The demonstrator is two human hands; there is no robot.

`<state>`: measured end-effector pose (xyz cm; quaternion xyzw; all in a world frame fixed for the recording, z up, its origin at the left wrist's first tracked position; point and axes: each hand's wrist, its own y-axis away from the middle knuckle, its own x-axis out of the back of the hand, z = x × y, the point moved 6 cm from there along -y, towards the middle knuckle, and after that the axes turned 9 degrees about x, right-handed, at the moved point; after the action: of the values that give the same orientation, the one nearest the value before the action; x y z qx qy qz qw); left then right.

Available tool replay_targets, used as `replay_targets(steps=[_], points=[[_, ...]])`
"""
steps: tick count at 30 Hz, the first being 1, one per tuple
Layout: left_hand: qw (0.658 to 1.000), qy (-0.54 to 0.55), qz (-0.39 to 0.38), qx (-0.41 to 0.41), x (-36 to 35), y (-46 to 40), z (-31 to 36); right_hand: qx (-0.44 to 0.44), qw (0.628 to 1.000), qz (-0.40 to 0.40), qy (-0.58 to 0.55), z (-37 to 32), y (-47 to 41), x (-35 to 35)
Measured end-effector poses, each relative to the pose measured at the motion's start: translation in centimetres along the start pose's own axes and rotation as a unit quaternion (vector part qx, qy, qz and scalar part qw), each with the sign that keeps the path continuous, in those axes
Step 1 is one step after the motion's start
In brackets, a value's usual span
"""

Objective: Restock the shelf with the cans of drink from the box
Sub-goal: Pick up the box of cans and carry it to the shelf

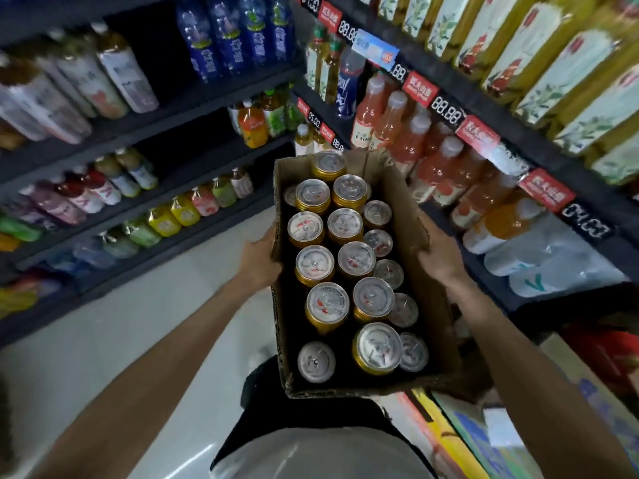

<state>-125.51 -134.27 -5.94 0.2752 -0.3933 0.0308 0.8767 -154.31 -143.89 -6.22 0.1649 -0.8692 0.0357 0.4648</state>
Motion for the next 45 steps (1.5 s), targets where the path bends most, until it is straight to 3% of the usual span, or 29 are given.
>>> replay_targets(steps=[6,16,27,45], points=[[0.992,0.065,0.045,0.094,-3.0,-0.1,0.3,0.057,0.996,-0.07,0.004,2.2,-5.7,-0.1],[0.983,0.095,0.066,0.14,-7.1,-1.6,1.6,0.079,0.991,-0.102,0.029,5.4,-10.9,-1.6],[0.978,0.098,0.038,0.179,-9.8,-1.6,0.9,0.051,0.994,-0.087,0.037,8.8,-10.7,-3.4],[0.969,0.147,0.063,0.189,-7.3,-4.0,-1.0,0.116,0.992,-0.048,-0.015,4.9,-15.2,-4.9]])
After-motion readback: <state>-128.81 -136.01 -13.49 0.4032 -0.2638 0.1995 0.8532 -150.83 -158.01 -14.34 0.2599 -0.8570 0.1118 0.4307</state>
